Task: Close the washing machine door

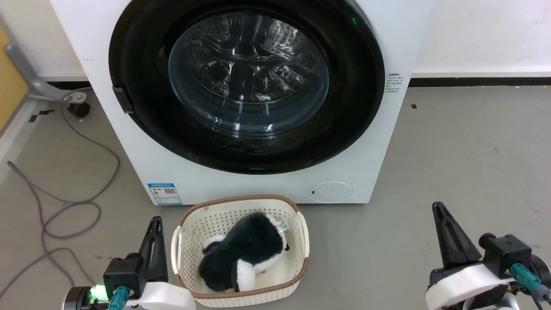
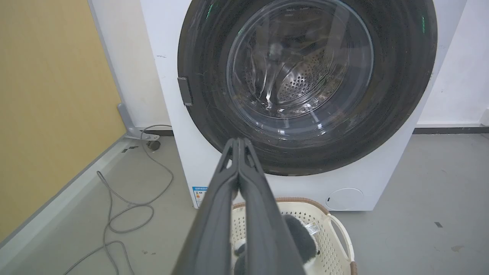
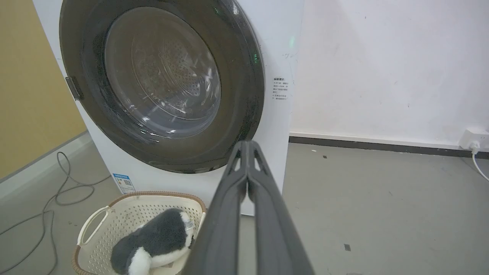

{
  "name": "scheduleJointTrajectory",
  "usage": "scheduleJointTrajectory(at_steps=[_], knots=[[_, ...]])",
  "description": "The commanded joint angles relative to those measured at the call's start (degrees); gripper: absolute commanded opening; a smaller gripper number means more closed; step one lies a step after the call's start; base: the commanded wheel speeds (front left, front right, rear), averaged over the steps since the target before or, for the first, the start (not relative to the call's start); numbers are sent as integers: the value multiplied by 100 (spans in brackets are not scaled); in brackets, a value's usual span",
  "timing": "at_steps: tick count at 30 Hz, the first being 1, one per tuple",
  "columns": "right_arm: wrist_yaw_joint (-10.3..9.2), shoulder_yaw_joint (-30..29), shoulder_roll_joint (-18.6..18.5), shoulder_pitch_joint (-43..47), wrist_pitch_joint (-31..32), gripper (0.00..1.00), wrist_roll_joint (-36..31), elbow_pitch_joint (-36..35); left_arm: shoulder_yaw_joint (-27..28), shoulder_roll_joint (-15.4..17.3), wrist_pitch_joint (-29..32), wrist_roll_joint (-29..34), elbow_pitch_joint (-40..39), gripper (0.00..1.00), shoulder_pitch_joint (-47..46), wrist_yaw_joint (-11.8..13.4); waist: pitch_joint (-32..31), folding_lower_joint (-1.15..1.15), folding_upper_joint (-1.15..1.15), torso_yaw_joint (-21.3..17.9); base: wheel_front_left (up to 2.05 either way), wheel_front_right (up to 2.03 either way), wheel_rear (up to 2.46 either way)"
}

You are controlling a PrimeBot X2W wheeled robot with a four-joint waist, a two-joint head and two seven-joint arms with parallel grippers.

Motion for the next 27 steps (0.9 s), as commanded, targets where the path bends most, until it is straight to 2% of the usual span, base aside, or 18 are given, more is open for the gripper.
scheduleJointTrajectory(at_steps=[1, 27], knots=[[-3, 17, 20, 80, 39, 0, -59, -50, 26, 1, 43, 46, -15, 0, -73, -53, -1, 0, 0, 6, 0, 0, 0], [-4, 64, 28, 121, 333, 0, -186, -222, 62, -8, 336, 88, -24, 0, -144, -229, -16, 0, 0, 74, 0, 0, 0]])
